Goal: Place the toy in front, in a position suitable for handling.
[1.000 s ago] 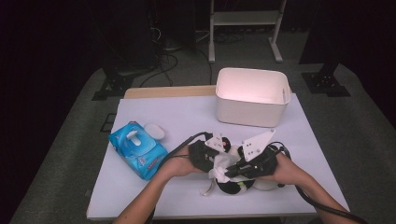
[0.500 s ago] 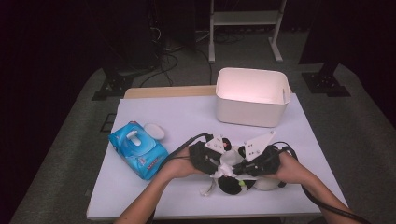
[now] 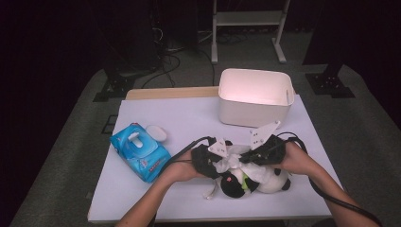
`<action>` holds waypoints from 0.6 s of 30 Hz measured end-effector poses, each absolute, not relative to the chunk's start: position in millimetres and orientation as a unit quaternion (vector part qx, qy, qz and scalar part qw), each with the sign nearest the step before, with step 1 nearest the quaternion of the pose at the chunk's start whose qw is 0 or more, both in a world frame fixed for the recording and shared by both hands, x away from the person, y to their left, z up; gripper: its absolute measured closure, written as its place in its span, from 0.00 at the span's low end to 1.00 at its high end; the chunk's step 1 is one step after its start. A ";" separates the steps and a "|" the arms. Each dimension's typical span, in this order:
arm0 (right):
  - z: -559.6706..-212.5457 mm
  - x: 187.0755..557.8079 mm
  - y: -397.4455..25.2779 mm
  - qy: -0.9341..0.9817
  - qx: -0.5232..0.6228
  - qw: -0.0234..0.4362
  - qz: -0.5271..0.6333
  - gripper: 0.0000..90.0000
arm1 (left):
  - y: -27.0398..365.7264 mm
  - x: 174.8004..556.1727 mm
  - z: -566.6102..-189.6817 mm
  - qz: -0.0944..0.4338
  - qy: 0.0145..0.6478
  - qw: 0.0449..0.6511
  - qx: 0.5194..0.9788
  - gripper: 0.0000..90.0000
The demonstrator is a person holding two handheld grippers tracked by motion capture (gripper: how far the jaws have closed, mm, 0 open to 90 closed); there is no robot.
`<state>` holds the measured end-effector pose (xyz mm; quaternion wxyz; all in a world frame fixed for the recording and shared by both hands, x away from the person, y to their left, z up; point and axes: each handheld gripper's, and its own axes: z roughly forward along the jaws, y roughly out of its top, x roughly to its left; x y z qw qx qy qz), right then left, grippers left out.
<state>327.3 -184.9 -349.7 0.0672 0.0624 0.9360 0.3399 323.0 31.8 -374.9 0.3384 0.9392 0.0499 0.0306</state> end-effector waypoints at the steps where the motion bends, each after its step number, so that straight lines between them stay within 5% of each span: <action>1: -349.7 327.3 -184.9 0.936 0.062 0.067 0.340 0.96 | 32.0 322.8 -374.4 0.031 0.050 0.339 0.939 0.65; 18: -352.5 320.8 -176.1 0.941 0.049 0.056 0.331 0.96 | 32.7 322.2 -375.2 0.024 0.056 0.335 0.940 0.62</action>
